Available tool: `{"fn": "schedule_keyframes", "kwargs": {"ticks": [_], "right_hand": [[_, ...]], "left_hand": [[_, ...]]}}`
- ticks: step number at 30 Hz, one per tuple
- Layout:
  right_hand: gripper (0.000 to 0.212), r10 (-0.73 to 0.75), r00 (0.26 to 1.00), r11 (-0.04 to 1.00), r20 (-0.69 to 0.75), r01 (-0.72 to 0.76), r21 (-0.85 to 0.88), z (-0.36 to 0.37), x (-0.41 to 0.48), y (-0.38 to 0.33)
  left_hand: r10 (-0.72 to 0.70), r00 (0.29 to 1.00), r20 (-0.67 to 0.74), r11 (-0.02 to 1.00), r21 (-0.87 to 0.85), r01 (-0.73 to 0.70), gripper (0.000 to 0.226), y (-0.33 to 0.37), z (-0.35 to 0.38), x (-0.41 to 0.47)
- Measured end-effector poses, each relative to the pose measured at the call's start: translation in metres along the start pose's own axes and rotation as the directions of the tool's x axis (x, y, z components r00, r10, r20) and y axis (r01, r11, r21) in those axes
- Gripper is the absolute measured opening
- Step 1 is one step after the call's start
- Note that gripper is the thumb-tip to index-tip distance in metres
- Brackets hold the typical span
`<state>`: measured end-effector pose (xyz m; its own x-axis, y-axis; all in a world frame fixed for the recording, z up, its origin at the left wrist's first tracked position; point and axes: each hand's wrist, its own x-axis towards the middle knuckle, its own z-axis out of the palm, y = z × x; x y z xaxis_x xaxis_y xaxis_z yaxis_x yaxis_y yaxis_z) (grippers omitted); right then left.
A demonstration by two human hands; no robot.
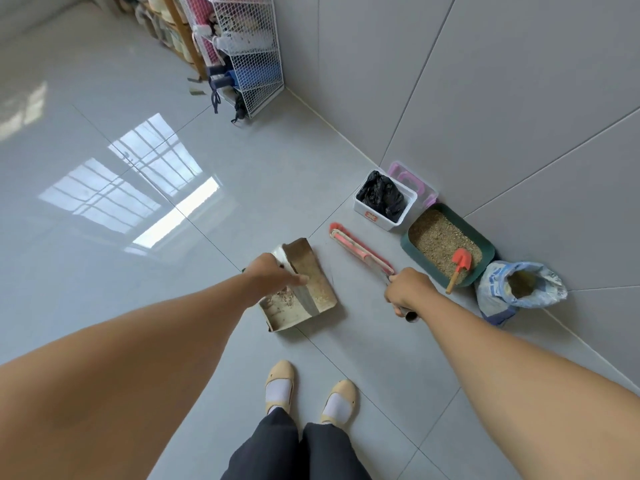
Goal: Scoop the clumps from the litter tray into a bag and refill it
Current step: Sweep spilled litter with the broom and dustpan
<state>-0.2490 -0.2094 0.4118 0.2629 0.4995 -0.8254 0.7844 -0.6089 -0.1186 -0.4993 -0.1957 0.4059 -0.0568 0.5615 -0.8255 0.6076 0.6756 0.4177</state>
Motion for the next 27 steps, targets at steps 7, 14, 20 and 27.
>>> {"fn": "schedule_keyframes", "kwargs": {"ticks": [7, 14, 20, 27], "right_hand": [[0.037, -0.071, 0.996, 0.98, -0.048, 0.06, -0.192, 0.018, 0.028, -0.031], [0.046, -0.117, 0.979, 0.893, 0.167, 0.177, -0.414, 0.042, -0.006, -0.019], [0.051, -0.111, 0.97, 0.982, 0.216, 0.14, -0.124, 0.029, -0.028, 0.012], [0.05, 0.01, 1.0, 1.0, 0.019, -0.009, -0.015, 0.058, -0.029, 0.015]], "left_hand": [[-0.045, 0.995, -0.091, 0.995, -0.095, 0.036, 0.04, -0.004, 0.001, 0.007], [-0.089, 0.994, -0.065, 0.988, -0.131, 0.08, 0.036, -0.024, 0.006, 0.005], [-0.094, 0.995, -0.022, 0.984, -0.152, 0.09, 0.03, -0.054, -0.007, -0.016], [-0.074, 0.996, -0.041, 0.994, -0.078, 0.071, 0.043, -0.092, -0.018, -0.029]]}}
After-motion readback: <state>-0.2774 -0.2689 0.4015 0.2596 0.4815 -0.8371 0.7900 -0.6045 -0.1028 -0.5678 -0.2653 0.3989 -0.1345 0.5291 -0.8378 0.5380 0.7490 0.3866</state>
